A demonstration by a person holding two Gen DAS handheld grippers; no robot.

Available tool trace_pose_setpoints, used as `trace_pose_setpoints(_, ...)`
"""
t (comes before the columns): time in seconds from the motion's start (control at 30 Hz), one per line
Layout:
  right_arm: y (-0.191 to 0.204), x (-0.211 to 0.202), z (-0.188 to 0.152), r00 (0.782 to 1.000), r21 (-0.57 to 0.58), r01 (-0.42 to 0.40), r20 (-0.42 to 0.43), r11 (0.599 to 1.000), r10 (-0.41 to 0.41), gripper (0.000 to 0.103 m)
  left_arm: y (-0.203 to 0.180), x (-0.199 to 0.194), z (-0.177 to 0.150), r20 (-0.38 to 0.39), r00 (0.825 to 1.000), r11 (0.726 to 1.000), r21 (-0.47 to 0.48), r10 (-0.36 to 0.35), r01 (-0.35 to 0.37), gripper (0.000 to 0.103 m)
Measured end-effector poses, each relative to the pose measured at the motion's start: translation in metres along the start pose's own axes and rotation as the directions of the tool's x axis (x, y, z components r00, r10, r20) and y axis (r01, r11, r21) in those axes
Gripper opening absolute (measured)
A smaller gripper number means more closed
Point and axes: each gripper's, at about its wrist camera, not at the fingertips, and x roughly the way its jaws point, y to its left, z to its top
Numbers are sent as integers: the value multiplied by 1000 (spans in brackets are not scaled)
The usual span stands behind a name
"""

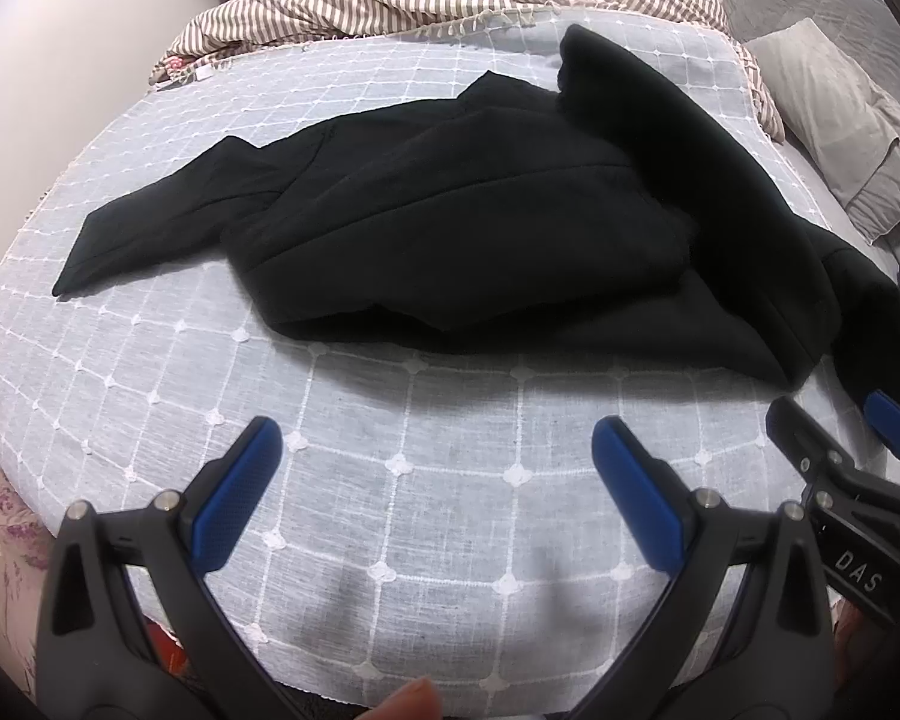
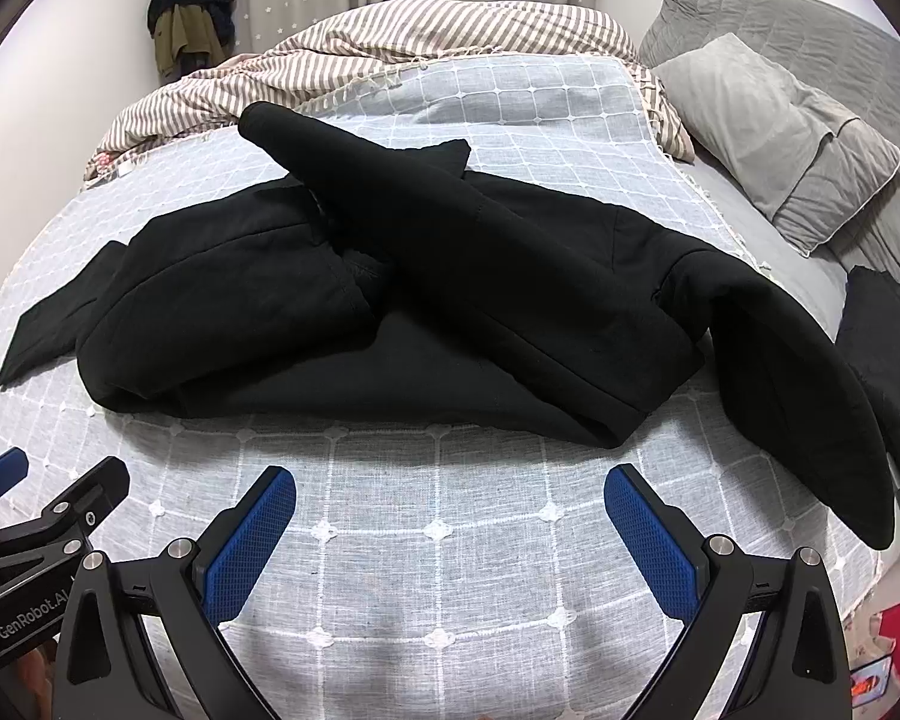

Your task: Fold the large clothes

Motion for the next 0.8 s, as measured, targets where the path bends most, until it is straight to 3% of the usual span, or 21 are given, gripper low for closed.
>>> trace_pose_setpoints(0.8,1,1,-2,1000,-8,8,-1,1000,-8,103,2,-1,0,-6,1000,1000,-5,-4,4,103)
